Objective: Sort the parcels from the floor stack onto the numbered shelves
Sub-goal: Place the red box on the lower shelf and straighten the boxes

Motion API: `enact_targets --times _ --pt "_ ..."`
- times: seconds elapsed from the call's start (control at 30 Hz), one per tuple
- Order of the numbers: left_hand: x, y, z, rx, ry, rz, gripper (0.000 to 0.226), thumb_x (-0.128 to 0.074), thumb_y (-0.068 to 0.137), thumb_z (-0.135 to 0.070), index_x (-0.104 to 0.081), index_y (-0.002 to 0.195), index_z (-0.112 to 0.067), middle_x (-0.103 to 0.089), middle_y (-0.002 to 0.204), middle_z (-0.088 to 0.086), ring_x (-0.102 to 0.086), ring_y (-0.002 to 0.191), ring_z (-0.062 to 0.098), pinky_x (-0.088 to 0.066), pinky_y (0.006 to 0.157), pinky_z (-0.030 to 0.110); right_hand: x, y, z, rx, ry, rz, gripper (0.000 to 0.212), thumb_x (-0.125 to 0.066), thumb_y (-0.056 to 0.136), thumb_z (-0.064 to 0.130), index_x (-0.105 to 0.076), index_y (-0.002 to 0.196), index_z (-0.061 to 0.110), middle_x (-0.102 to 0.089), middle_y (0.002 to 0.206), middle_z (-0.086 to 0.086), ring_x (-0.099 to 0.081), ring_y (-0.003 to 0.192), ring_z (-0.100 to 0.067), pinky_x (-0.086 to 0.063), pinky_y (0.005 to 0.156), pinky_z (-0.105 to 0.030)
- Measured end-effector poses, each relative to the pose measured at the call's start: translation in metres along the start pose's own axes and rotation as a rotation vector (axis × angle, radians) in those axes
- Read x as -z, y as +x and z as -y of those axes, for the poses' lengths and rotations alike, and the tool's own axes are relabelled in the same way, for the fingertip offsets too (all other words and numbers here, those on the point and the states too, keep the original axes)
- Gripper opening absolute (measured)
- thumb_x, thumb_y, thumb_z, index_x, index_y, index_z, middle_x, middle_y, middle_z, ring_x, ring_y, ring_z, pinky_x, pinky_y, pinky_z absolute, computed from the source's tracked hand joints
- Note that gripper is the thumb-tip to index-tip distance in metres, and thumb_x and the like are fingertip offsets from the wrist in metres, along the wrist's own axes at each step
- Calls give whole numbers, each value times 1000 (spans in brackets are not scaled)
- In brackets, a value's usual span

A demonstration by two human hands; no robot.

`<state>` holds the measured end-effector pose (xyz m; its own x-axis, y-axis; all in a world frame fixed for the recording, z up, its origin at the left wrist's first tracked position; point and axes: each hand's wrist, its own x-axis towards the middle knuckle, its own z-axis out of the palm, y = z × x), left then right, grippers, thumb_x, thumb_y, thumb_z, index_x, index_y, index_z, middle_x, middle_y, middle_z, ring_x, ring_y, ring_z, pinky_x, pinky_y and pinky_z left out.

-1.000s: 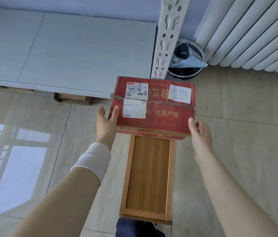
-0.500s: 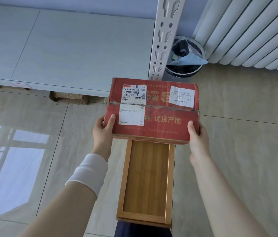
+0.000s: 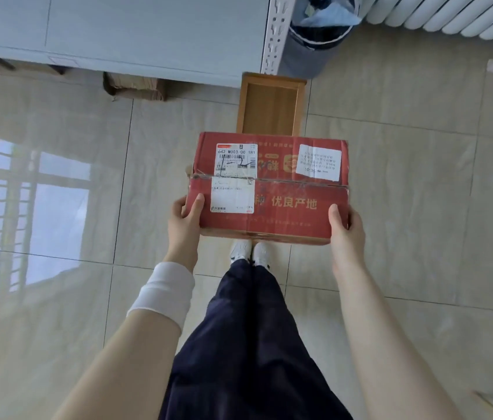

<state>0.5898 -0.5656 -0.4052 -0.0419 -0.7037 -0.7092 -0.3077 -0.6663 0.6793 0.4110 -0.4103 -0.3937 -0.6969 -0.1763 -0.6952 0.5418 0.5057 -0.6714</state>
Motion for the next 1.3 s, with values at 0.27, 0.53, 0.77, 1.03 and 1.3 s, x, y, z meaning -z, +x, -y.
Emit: enact_targets --times 0.27,0.53,0.77,1.03,1.3 --pt "41 -62 30 -14 -3 -44 32 -59 90 -35 -47 111 -15 -60 95 -6 -57 77 2 -46 61 13 23 -55 -24 7 -79 0 40 -51 95 35 -47 130 18 -57 110 11 -56 91 -1 -40 67 -11" --pt "102 -88 33 -43 -105 -91 28 -60 89 -36 -47 106 -17 -60 93 -6 -56 80 7 -44 68 19 -2 -104 -23 71 -129 56 41 -53 93 38 -46 128 17 -57 111 6 -58 92 -7 -45 73 -19" --pt "194 -92 23 -96 -165 -116 29 -60 89 -35 -46 106 -15 -59 89 -8 -55 75 4 -41 64 18 -63 -169 -28 163 -138 97 42 -55 91 41 -48 125 18 -59 114 4 -60 98 -11 -45 74 -20" --pt "309 -78 10 -145 -236 -143 30 -63 88 -35 -47 104 -16 -63 93 -2 -58 76 10 -45 66 22 -145 -244 -44 213 -174 190 46 -51 93 42 -44 134 22 -58 124 3 -59 109 -14 -49 92 -32" --pt "341 -56 -16 -143 -283 -189 31 -62 88 -36 -47 107 -15 -60 90 -5 -56 73 5 -41 62 18 -197 -254 -16 206 -232 243 41 -46 95 46 -43 130 24 -57 110 5 -57 82 -4 -44 55 -15"
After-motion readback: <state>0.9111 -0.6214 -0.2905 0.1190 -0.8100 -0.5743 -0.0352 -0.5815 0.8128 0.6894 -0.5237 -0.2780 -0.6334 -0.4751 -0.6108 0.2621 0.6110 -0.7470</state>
